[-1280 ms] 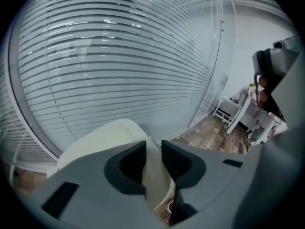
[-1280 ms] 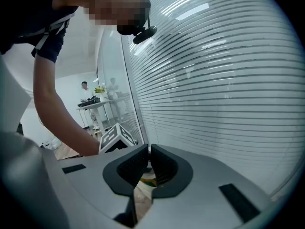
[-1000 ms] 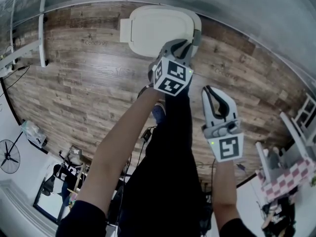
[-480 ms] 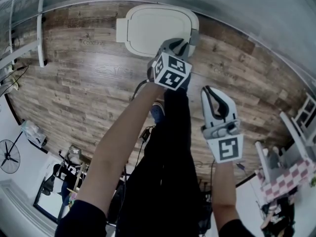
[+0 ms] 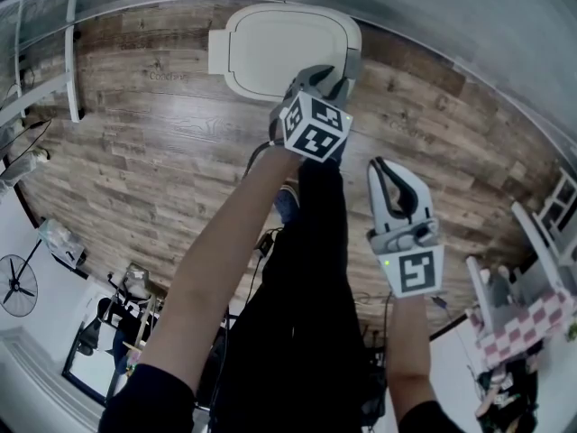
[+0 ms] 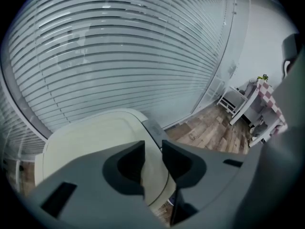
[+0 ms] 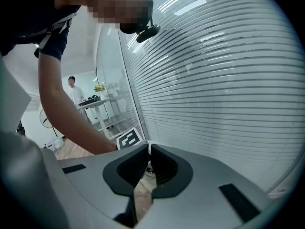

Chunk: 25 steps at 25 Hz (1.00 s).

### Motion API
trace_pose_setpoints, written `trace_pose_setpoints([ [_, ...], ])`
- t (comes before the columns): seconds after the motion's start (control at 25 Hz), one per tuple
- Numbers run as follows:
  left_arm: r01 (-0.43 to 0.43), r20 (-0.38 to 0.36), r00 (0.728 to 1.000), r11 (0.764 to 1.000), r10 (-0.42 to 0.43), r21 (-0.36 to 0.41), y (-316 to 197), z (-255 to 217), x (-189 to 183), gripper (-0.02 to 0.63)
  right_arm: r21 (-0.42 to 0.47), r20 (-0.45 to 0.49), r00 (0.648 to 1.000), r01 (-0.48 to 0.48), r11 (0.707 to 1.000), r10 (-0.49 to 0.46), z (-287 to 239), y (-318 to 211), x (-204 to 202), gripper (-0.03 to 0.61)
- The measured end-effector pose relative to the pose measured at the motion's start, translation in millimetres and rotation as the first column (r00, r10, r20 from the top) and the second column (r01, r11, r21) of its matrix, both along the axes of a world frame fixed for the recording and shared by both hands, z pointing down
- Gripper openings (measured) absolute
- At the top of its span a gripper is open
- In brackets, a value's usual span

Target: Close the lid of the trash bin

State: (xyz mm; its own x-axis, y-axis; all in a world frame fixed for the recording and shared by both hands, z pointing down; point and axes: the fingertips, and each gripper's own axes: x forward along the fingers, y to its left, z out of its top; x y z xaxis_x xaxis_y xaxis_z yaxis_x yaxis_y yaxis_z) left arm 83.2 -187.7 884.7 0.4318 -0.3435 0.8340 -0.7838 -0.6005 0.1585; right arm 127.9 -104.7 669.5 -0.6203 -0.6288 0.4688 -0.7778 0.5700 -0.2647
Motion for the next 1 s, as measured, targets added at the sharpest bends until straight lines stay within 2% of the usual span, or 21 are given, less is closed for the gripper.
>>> trace_pose_setpoints([
  [0.24,-0.028,-0.017,0.999,1.0,0.029,0.01,5.1,-0.7,4.2,0.144,0.01,0.004,1.0,-0.004,1.0,0.004,-4.1,-1.7,2.3,0.009],
  [0.36,-0.052,-0.025,0.998,0.999,0.052,0.001,7.5,-1.4,9.7,0.191,0.009,0.001,1.0,-0.012,1.0,0.012,-4.1,-4.4,5.7,0.009],
  [0.44,-0.104,-0.031,0.994,0.994,0.106,0.041,12.0,-7.9,17.0,0.212,0.01,-0.001,1.0,-0.02,1.0,0.02,-5.3,-5.6,10.1,0.009],
  [0.52,-0.113,-0.073,0.99,0.989,0.12,0.092,17.1,-20.8,18.4,0.23,0.022,-0.003,1.0,-0.02,1.0,0.02,-7.1,-6.2,12.3,0.009],
  [0.64,-0.023,-0.158,0.986,0.992,0.043,0.125,23.2,-47.3,4.7,0.252,0.027,-0.013,1.0,-0.019,0.999,0.02,-7.6,-5.4,15.2,0.009],
  [0.76,0.082,-0.218,0.975,0.98,-0.042,0.181,25.7,-87.4,-19.0,0.258,0.037,-0.016,0.999,-0.03,0.999,0.031,-14.4,-7.1,17.1,0.009],
  [0.88,0.197,-0.276,0.953,0.949,-0.126,0.246,30.9,-133.9,-48.7,0.258,0.053,-0.009,0.999,-0.051,0.997,0.052,-29.1,-8.9,16.5,0.009],
  [1.0,0.279,-0.33,0.929,0.905,-0.17,0.32,40.0,-182.3,-78.2,0.258,0.076,0.003,0.998,-0.07,0.995,0.07,-50.3,-8.5,11.8,0.008],
])
